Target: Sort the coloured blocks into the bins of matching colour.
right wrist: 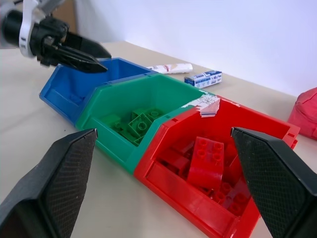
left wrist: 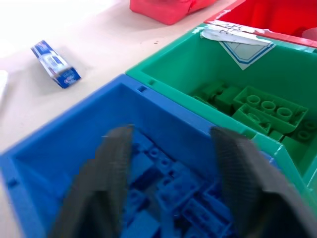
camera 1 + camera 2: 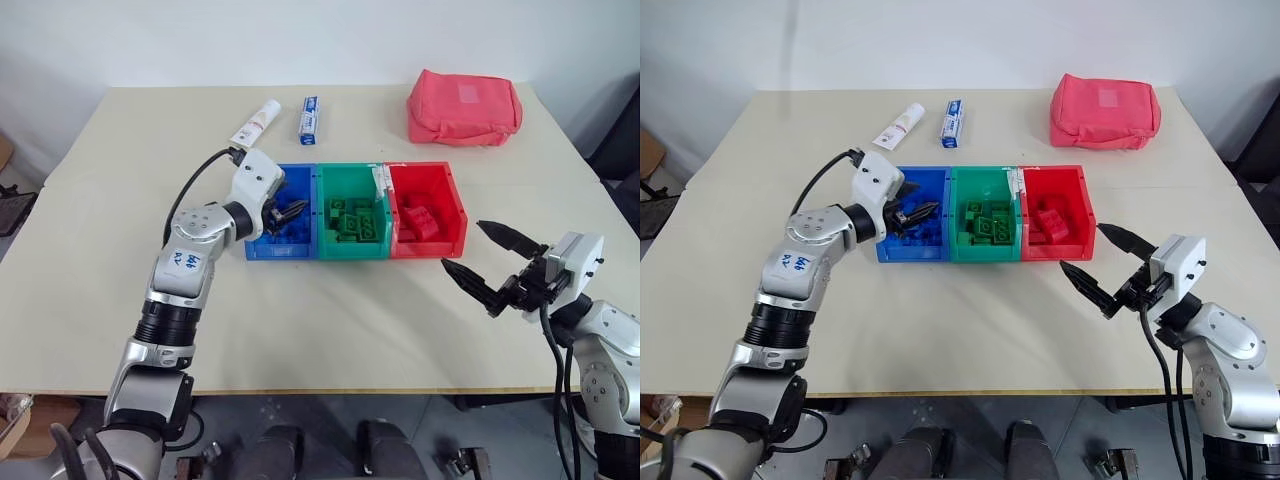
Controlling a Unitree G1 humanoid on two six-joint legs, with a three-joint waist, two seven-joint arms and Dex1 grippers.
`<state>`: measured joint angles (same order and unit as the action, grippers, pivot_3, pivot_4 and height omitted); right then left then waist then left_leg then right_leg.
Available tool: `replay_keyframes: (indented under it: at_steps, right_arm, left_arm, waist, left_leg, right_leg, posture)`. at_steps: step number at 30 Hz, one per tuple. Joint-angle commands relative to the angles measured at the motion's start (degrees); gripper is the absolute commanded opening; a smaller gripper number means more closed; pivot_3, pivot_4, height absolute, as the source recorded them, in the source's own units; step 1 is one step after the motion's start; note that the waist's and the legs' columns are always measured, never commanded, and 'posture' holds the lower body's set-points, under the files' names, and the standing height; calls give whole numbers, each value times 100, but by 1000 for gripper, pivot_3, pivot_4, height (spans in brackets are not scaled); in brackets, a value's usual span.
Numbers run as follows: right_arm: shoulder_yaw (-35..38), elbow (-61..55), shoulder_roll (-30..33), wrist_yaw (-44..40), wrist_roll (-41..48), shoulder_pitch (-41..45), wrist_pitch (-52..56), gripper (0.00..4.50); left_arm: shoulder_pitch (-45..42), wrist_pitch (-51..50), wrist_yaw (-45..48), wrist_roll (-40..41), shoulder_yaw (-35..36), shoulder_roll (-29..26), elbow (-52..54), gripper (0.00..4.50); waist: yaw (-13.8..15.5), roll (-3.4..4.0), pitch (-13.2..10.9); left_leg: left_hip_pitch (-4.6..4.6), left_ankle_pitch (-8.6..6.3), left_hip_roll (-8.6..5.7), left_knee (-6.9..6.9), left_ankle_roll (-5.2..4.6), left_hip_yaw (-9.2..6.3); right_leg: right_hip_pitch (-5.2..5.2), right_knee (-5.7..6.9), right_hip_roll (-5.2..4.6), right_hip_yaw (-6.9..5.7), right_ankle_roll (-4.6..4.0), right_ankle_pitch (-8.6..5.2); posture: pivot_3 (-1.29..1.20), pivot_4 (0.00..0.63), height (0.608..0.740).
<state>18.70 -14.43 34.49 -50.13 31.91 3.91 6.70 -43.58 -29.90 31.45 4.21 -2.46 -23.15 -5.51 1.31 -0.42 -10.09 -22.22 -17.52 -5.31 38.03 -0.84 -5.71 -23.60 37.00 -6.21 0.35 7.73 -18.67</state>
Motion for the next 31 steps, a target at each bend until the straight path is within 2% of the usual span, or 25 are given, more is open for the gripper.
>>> replay_keyframes:
  at_steps: [1,3,6,11,16,20,28,31]
  right_arm:
    - [-5,-26,226,-285,-92,27,-223,4500]
    - [-84,36,351,-506,-151,-17,-269,4500]
    - [-220,224,574,-962,-165,-107,-279,4500]
    - [-309,638,780,-1435,-292,-90,-494,4500]
    - [-459,986,905,-1834,-402,51,-678,4500]
    - [-725,1214,906,-2126,-494,326,-736,4500]
    - [-896,1201,881,-2167,-526,431,-671,4500]
    - [-880,985,704,-1824,-544,295,-598,4500]
  left_arm:
    - [22,48,189,189,195,-188,276,3988]
    - [159,143,422,312,288,-373,361,4472]
    - [839,674,1644,1200,997,-1016,926,4472]
    - [2202,1779,3063,1602,1548,-2056,1146,4472]
    - [3424,1923,3628,1890,1909,-2523,1271,4472]
    - [4126,2477,3487,1688,1896,-2313,1218,4472]
    - [3795,2783,2567,1511,1577,-1549,1087,4472]
    - [3873,2801,2269,1455,1481,-1302,1113,4472]
  waist:
    - [5,0,0]
    - [4,0,0]
    - [-62,0,0]
    - [-137,6,3]
    - [-112,9,5]
    - [-102,10,5]
    - [-6,10,5]
    - [-1,10,4]
  left_leg:
    - [0,0,-1,0,0,0]
    - [0,0,-1,1,0,0]
    - [0,-1,4,-5,1,1]
    - [4,-2,10,-8,4,-2]
    - [8,-3,7,-8,1,-12]
    - [8,-5,4,-8,-2,-14]
    - [7,-5,3,-7,-2,-12]
    - [7,-5,3,-7,-2,-10]
  right_leg:
    - [0,0,0,0,0,0]
    - [1,-1,0,-1,0,0]
    - [0,0,-1,2,0,0]
    - [4,-14,-4,0,-4,-2]
    - [18,-19,-12,14,-6,-3]
    - [21,-24,-16,24,-6,-3]
    - [19,-22,-14,13,-6,-3]
    - [17,-21,-13,8,-5,-3]
  posture:
    - [0,150,740]
    - [0,150,740]
    - [0,150,740]
    - [0,150,740]
    - [0,150,740]
    - [0,150,740]
    - [0,150,740]
    - [0,150,740]
